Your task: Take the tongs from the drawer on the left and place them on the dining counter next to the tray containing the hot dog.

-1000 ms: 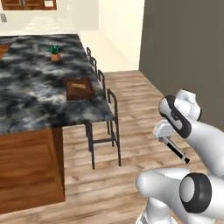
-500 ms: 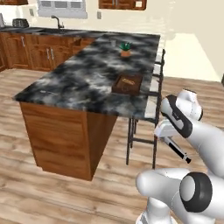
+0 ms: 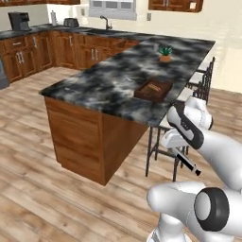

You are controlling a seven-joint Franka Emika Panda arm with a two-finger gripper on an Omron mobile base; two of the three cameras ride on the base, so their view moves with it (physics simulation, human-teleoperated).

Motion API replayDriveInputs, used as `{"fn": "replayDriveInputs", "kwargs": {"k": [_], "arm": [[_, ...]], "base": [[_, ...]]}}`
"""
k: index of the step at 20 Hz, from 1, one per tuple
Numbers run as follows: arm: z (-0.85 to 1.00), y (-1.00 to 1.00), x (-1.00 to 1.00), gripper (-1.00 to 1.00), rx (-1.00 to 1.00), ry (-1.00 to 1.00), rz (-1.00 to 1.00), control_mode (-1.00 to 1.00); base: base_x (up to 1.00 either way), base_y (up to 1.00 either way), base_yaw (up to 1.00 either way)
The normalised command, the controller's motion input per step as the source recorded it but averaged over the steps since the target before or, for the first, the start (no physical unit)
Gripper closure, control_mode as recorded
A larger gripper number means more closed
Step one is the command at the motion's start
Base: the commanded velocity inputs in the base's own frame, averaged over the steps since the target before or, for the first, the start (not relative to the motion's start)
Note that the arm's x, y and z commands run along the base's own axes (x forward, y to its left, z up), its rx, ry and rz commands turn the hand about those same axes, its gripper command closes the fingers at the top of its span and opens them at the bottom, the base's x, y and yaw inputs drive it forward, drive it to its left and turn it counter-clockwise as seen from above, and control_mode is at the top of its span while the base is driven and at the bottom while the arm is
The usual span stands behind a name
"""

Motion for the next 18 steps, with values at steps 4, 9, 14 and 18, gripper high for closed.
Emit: {"fn": "replayDriveInputs", "kwargs": {"k": [4,9,14,18], "arm": [[0.00,0.00,0.00,1.00,0.00,0.00,0.00,1.00],[0.00,0.00,0.00,1.00,0.00,0.00,0.00,1.00],[0.00,0.00,0.00,1.00,0.00,0.00,0.00,1.00],[0.00,0.00,0.00,1.00,0.00,0.00,0.00,1.00]], "base": [[0.00,-0.93,0.31],[0.00,-0.85,0.39],[0.13,-0.57,0.37],[0.18,-0.51,0.35]]}}
